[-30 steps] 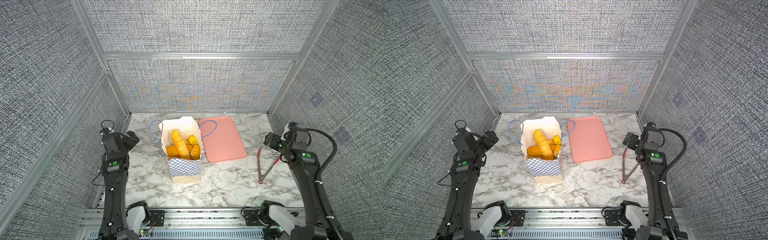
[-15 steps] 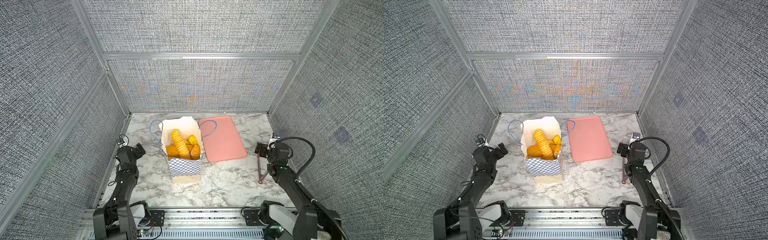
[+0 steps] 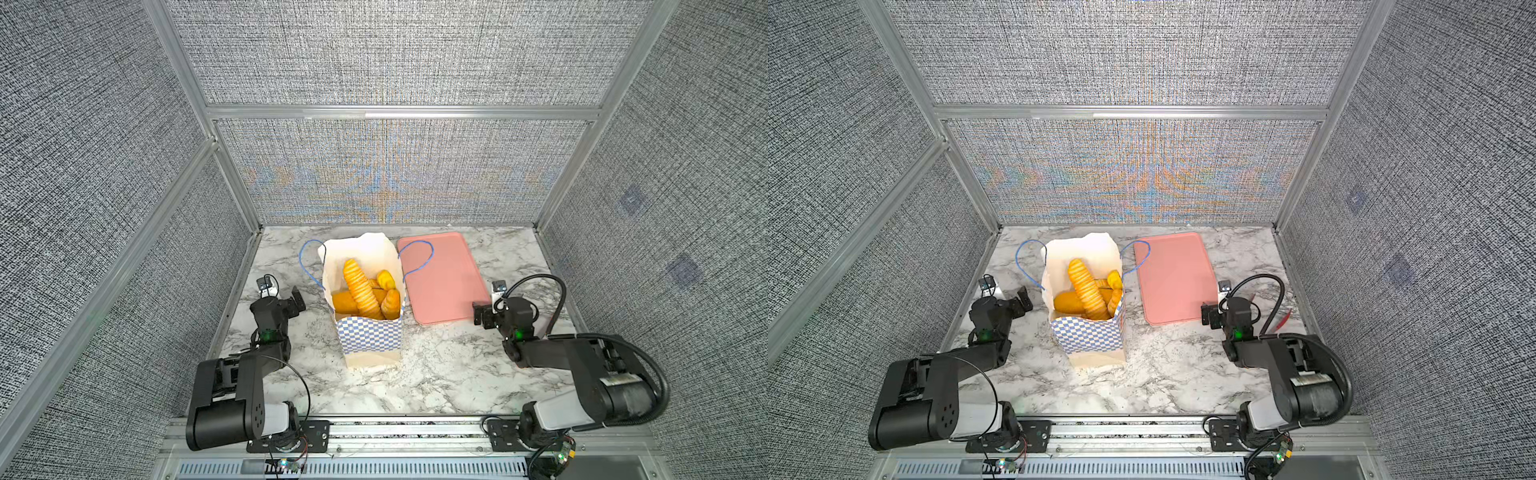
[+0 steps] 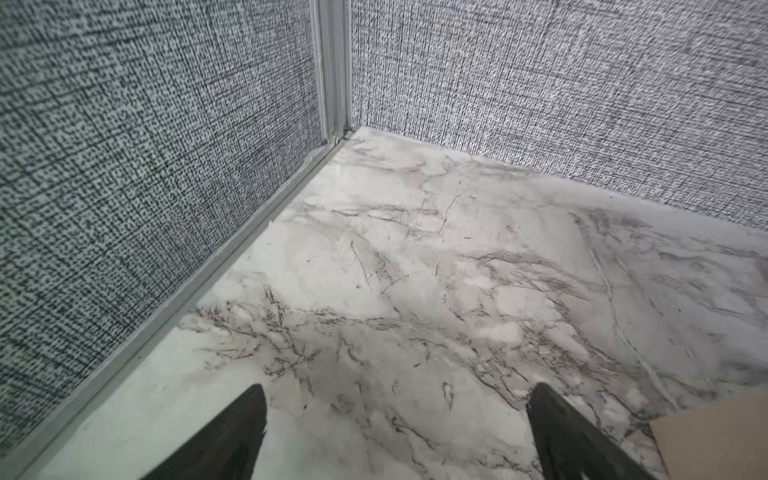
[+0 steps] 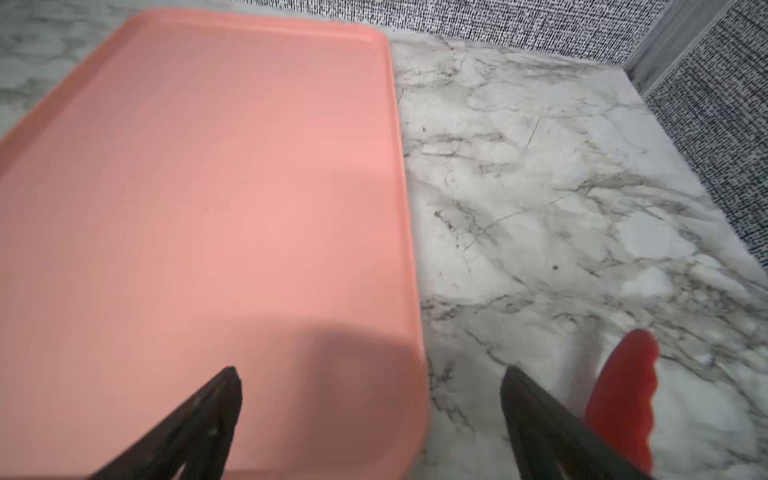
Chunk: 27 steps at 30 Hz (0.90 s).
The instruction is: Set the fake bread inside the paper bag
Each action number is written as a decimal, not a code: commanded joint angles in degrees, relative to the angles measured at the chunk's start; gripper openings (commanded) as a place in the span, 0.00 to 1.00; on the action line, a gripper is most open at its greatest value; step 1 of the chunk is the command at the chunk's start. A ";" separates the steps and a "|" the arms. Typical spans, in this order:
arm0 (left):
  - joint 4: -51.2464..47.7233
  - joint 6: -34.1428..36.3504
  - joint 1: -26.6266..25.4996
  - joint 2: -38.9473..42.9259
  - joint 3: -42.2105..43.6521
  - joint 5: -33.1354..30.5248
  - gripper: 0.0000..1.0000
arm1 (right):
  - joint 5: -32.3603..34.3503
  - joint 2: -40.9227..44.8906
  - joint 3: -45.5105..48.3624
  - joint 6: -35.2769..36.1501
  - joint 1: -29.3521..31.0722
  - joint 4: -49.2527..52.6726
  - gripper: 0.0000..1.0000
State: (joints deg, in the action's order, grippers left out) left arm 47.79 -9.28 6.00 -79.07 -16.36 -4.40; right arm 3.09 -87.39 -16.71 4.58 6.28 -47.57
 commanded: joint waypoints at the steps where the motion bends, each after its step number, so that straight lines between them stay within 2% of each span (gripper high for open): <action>1: 11.54 3.15 -0.44 -2.62 2.29 2.43 0.99 | 0.67 -0.61 0.17 1.86 0.23 -12.90 0.99; 3: 13.38 4.00 -1.26 -6.17 1.75 2.72 0.99 | 0.59 0.35 -2.49 1.50 0.23 -6.28 0.99; 5: 16.15 5.57 -2.00 -10.35 0.13 3.94 0.99 | -0.60 -0.91 -4.10 0.49 -0.84 -5.54 0.99; 7: 5.76 5.21 -2.41 -7.56 -3.00 3.45 0.99 | 1.04 -1.06 -6.26 -2.02 -2.13 -1.25 0.99; 8: 3.34 5.63 -2.51 -6.68 -3.74 3.52 0.99 | -0.34 -0.85 -6.94 -2.77 -3.08 0.61 0.99; 13: 9.94 6.11 -2.66 -9.06 -2.24 3.43 0.99 | -0.80 -1.15 -6.10 -2.82 -3.47 -1.76 0.99; 27: 9.21 6.29 -2.86 -9.24 -2.67 3.08 0.99 | -1.12 -2.08 -7.34 -3.12 -3.72 -0.42 0.99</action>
State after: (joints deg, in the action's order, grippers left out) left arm 55.61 -3.44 3.14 -88.05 -18.59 -1.32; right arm 2.48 -89.23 -23.22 2.02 2.87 -48.36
